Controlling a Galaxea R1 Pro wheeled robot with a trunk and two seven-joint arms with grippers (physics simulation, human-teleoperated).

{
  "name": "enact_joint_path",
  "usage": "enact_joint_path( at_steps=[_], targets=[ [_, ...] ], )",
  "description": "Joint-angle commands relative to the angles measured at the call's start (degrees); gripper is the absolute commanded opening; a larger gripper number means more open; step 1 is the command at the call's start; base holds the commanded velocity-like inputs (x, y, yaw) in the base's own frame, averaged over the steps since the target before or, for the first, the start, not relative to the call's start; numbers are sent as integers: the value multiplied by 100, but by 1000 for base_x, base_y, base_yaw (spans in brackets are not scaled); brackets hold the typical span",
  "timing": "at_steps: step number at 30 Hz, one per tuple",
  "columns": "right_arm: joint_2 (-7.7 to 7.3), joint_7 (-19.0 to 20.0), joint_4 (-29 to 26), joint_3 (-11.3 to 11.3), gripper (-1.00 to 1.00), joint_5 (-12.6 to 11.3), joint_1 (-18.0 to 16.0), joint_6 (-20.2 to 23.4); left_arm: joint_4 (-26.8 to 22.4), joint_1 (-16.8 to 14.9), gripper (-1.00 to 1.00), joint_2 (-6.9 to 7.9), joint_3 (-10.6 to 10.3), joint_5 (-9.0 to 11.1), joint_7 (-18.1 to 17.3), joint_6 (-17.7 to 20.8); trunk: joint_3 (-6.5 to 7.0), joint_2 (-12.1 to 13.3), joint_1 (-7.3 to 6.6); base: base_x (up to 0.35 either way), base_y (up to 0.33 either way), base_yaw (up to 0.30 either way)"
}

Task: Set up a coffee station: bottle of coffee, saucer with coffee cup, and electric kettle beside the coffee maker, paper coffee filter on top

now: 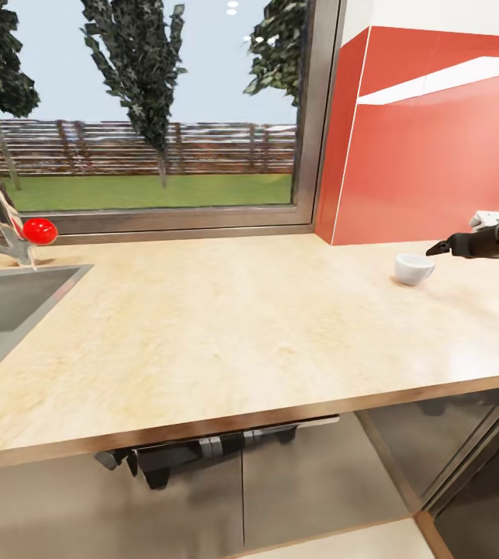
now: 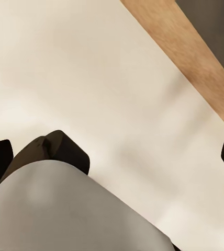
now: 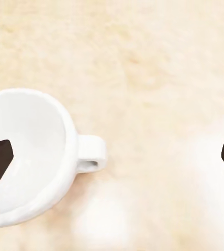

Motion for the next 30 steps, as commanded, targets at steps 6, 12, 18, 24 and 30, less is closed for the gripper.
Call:
enact_joint_path(
  at_steps=[6, 12, 18, 24, 30],
  targets=[
    [0, 43, 58, -25, 100, 55, -3, 15, 9, -5, 100, -1, 46, -41, -23, -19, -5, -2, -1, 2, 0, 0],
    [9, 41, 68, -24, 100, 57, -3, 15, 7, -5, 100, 3, 45, -41, -23, -19, -5, -2, -1, 0, 0, 0],
    [27, 41, 69, -23, 100, 56, -3, 15, 6, -5, 100, 1, 45, -41, -30, -19, -5, -2, -1, 0, 0, 0],
    [43, 41, 71, -25, 100, 57, -3, 15, 6, -5, 100, -1, 45, -41, -32, -19, -77, -163, 87, 0, 0, 0],
    [49, 41, 71, -25, 100, 56, -3, 15, 6, -5, 100, 5, 45, -41, -32, -19, -95, -203, 109, 0, 0, 0]
  ],
)
